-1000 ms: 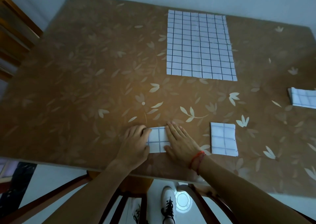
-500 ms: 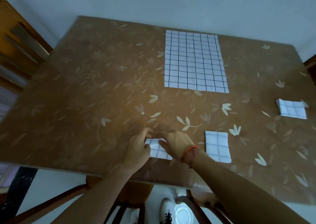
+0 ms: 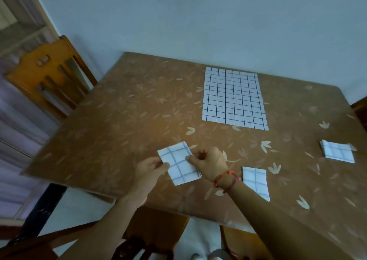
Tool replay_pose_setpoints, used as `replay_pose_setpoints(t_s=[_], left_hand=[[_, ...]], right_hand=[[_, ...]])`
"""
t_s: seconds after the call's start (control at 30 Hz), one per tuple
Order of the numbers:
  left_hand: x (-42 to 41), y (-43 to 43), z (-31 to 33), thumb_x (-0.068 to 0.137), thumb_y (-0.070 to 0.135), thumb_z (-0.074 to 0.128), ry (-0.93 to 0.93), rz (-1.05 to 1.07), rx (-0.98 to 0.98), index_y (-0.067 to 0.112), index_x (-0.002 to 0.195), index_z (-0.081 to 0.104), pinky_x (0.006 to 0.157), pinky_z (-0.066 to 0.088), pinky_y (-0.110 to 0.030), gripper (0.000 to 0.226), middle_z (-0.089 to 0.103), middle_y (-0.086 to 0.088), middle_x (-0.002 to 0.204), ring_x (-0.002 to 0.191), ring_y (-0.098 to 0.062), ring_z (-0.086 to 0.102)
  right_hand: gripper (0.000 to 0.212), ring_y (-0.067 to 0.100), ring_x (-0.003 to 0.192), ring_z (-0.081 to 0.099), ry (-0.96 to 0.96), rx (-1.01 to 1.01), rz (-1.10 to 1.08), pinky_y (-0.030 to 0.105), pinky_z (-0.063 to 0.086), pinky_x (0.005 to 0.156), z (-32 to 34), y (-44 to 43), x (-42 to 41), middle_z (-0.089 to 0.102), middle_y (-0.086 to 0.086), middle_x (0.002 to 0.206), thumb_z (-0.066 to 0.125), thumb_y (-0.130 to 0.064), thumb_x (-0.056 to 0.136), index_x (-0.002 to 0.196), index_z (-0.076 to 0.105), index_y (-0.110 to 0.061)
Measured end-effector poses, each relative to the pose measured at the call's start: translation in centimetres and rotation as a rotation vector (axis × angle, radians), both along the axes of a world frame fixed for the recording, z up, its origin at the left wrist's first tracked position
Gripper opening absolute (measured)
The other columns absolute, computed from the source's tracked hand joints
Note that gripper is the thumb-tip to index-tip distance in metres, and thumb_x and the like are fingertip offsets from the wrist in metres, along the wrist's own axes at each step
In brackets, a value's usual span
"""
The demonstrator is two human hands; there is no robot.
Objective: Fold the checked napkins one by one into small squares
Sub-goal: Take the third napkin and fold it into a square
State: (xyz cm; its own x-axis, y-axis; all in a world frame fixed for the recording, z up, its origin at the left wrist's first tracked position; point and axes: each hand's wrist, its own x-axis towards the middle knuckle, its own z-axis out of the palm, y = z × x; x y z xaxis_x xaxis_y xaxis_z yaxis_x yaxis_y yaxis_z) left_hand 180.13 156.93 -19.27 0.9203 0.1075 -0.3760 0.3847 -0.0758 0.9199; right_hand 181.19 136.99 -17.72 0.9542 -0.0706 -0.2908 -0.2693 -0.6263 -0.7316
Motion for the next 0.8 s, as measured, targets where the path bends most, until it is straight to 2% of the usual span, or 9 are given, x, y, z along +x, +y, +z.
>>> replay_pose_setpoints(t_s=[0.07,0.13,0.23,0.27,0.4,0.53,0.57,0.67,0.8], left_hand=[[-0.9,0.7,0.8,0.084,0.007,0.07,0.011,0.005,-0.056,0.013,0.092,0.073,0.078,0.058,-0.036,0.01,0.076,0.0,0.086,0.085,-0.02,0.072],[-1.3,1.8,1.5,0.086,0.007,0.069,0.007,0.038,-0.084,0.007,0.099,0.072,0.078,0.059,-0.038,0.013,0.076,-0.005,0.09,0.085,-0.022,0.072],[-1.8,4.1,2.3,0.085,0.011,0.071,-0.021,0.094,-0.023,0.013,0.093,0.072,0.072,0.06,-0.034,0.008,0.076,-0.001,0.086,0.081,-0.016,0.072],[-1.9,4.9,2.4,0.085,0.012,0.072,-0.031,0.103,0.01,0.016,0.089,0.072,0.071,0.059,-0.032,0.006,0.076,0.003,0.083,0.079,-0.014,0.072],[-2.2,8.4,2.7,0.084,0.014,0.073,-0.025,0.092,0.115,0.019,0.081,0.073,0.06,0.054,-0.02,0.005,0.074,0.009,0.076,0.073,-0.007,0.07],[-2.1,12.0,2.6,0.084,0.015,0.073,0.004,0.14,0.132,0.012,0.095,0.074,0.073,0.059,-0.032,0.012,0.075,0.0,0.09,0.084,-0.017,0.071],[-2.0,12.8,2.6,0.084,0.014,0.073,-0.001,0.144,0.139,0.011,0.097,0.074,0.072,0.06,-0.032,0.013,0.074,-0.001,0.092,0.085,-0.018,0.071],[-1.6,14.8,2.7,0.084,0.011,0.072,-0.007,0.137,0.149,0.009,0.097,0.074,0.066,0.057,-0.026,0.014,0.074,-0.002,0.094,0.084,-0.016,0.071],[-0.1,17.3,2.7,0.081,0.011,0.075,-0.017,0.114,0.229,0.015,0.088,0.074,0.073,0.058,-0.03,0.008,0.074,0.001,0.09,0.083,-0.015,0.07]], right_hand=[[0.008,0.008,0.062,0.063,-0.108,0.111,-0.045,0.024,0.053,0.059,2.4,2.3,0.1,0.068,-0.002,0.066,0.074,-0.02,0.079,0.075,0.073,-0.013],[0.009,0.001,0.058,0.063,-0.096,0.204,-0.05,0.02,0.054,0.058,2.9,3.5,-0.2,0.067,-0.007,0.063,0.074,-0.018,0.08,0.072,0.072,-0.017],[0.012,0.015,0.071,0.071,-0.002,0.297,-0.05,0.035,0.061,0.067,2.5,5.6,-0.4,0.074,0.005,0.077,0.074,-0.018,0.081,0.082,0.074,-0.007],[0.012,0.016,0.071,0.072,0.021,0.321,-0.049,0.036,0.061,0.066,2.4,6.3,-0.4,0.074,0.007,0.079,0.073,-0.018,0.082,0.083,0.074,-0.007],[0.01,0.012,0.063,0.069,0.106,0.406,-0.03,0.023,0.058,0.053,2.2,9.4,-0.8,0.073,0.012,0.082,0.071,-0.011,0.084,0.086,0.074,-0.001],[0.01,0.006,0.053,0.068,0.168,0.477,-0.059,0.023,0.056,0.048,2.1,12.3,-0.6,0.071,0.011,0.077,0.073,-0.006,0.081,0.085,0.072,0.003],[0.007,0.006,0.053,0.068,0.175,0.486,-0.053,0.024,0.057,0.048,2.0,12.9,-0.5,0.071,0.011,0.075,0.073,-0.005,0.081,0.082,0.071,0.001],[0.007,0.009,0.055,0.069,0.19,0.494,-0.032,0.026,0.058,0.05,1.9,14.6,0.0,0.072,0.013,0.078,0.074,-0.006,0.08,0.083,0.071,-0.001],[0.016,0.007,0.051,0.068,0.213,0.487,-0.028,0.024,0.057,0.048,1.6,16.9,1.3,0.072,0.013,0.077,0.072,-0.008,0.083,0.092,0.071,0.004]])
